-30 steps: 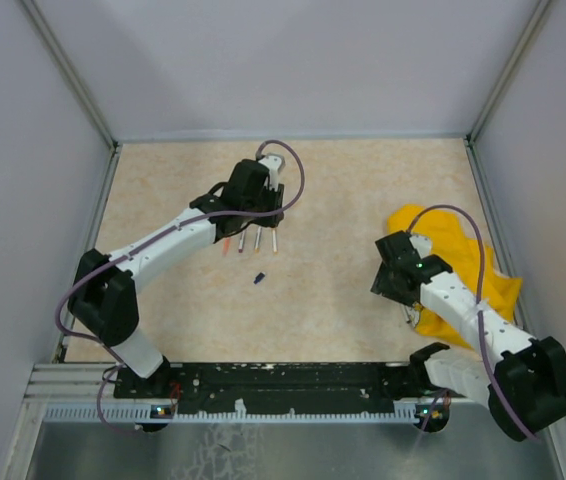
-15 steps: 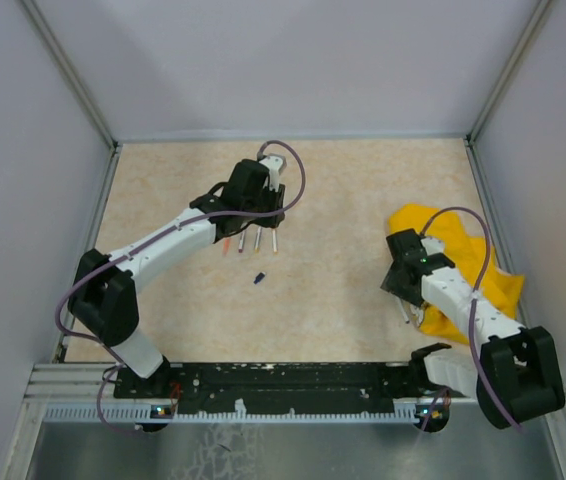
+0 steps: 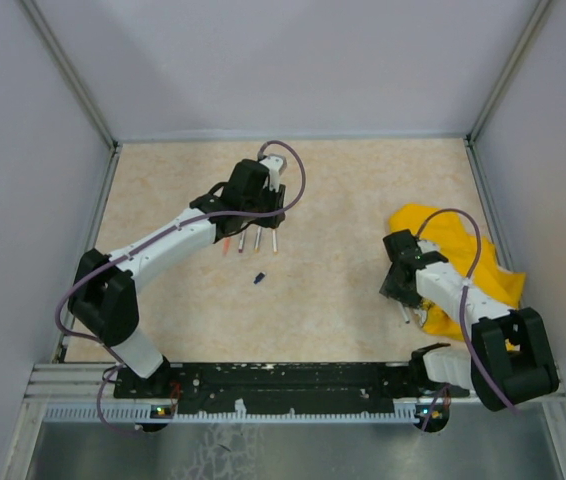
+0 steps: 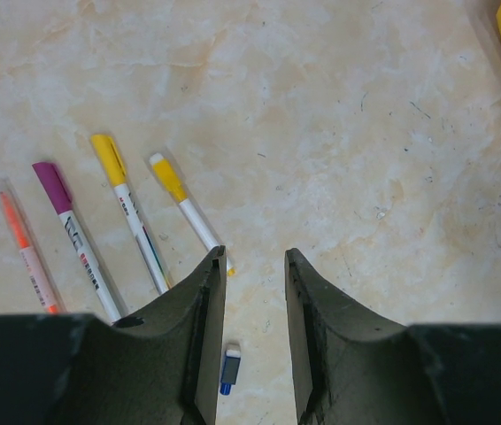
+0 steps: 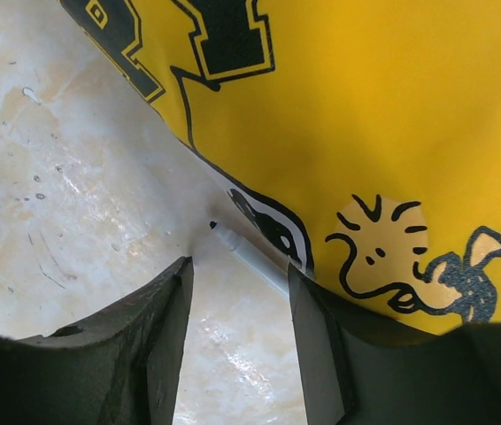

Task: Insert the pens into the pen caps
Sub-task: Move the pen to the center of the board.

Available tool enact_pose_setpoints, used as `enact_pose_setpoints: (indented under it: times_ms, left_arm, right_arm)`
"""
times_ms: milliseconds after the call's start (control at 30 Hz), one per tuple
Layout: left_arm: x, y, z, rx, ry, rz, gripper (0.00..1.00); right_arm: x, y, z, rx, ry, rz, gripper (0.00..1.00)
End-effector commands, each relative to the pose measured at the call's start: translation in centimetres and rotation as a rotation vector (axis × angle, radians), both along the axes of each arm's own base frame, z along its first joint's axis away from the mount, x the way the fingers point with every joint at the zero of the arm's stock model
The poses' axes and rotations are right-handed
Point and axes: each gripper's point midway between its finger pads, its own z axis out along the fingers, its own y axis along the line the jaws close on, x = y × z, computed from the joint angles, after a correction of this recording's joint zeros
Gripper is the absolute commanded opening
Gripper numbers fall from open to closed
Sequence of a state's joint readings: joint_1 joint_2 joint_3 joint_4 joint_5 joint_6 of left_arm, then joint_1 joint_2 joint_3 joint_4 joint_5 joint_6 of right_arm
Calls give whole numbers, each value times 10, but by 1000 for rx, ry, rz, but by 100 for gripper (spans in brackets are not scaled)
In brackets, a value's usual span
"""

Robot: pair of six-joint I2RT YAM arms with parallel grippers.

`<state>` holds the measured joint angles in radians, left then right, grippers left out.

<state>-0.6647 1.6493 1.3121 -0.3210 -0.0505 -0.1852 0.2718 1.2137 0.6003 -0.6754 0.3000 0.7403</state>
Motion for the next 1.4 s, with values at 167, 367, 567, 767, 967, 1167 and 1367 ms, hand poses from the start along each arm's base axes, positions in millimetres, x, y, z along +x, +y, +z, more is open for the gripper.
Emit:
enact_pose_setpoints:
  times_ms: [167, 367, 567, 767, 967, 1167, 1367]
  left_arm:
    - [3, -4, 0, -13, 0, -20, 38]
    - [2, -5, 2, -20, 1, -25, 38]
    - [2, -5, 5, -24, -4, -26, 38]
    - [2, -4, 6, -22, -10, -22, 38]
    - [2, -2, 8, -17, -17, -20, 38]
    - [2, 2, 17, -19, -44, -10, 38]
    - [0, 7, 35, -50, -97, -2, 39]
  right_arm:
    - [-11, 6, 0, 42, 41, 0, 46]
    - [-18, 11, 2, 12, 72, 21, 46]
    - [-21, 17, -1, 0, 98, 50, 32]
    - [-18, 22, 0, 30, 71, 67, 17]
    - [-12, 29, 6, 70, 21, 91, 6]
    - [8, 55, 27, 164, -90, 229, 0]
    - [29, 88, 41, 171, -147, 355, 0]
